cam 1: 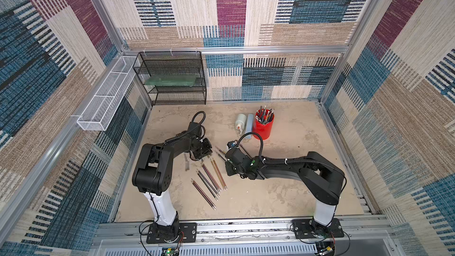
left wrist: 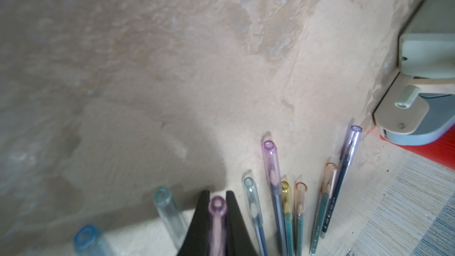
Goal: Remove the protective cover of the pencils
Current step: Place the protective sleeve at the center of the board.
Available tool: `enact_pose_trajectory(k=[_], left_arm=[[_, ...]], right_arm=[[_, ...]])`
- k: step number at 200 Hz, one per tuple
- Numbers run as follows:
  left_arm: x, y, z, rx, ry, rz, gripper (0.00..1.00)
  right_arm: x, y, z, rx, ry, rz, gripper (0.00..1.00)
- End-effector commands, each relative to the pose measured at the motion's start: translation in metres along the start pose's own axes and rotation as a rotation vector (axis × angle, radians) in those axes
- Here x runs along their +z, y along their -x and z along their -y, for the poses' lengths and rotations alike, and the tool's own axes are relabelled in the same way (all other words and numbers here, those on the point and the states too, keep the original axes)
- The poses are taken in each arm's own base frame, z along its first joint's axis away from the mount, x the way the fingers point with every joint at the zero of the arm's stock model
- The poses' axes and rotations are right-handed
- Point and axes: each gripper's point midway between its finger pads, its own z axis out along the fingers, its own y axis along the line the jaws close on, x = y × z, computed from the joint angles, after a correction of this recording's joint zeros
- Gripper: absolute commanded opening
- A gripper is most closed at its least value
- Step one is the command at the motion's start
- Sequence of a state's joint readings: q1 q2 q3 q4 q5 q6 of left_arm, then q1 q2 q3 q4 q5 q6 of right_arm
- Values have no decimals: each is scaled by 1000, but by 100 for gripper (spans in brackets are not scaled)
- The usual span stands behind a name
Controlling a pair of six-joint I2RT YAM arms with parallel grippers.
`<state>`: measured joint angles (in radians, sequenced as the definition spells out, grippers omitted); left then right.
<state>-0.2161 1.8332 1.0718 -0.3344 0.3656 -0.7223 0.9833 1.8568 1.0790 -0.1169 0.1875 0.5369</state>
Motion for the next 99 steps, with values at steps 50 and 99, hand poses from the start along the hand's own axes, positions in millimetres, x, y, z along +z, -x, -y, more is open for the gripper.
enact_pose_trajectory(k=[50, 99], left_arm=[[-2, -1, -3, 25, 23, 0, 15], [-4, 0, -3, 27, 23, 5, 16]], right_arm=[[4, 3, 2, 8, -4, 15, 22], [6, 3, 5, 11, -9, 12, 22]])
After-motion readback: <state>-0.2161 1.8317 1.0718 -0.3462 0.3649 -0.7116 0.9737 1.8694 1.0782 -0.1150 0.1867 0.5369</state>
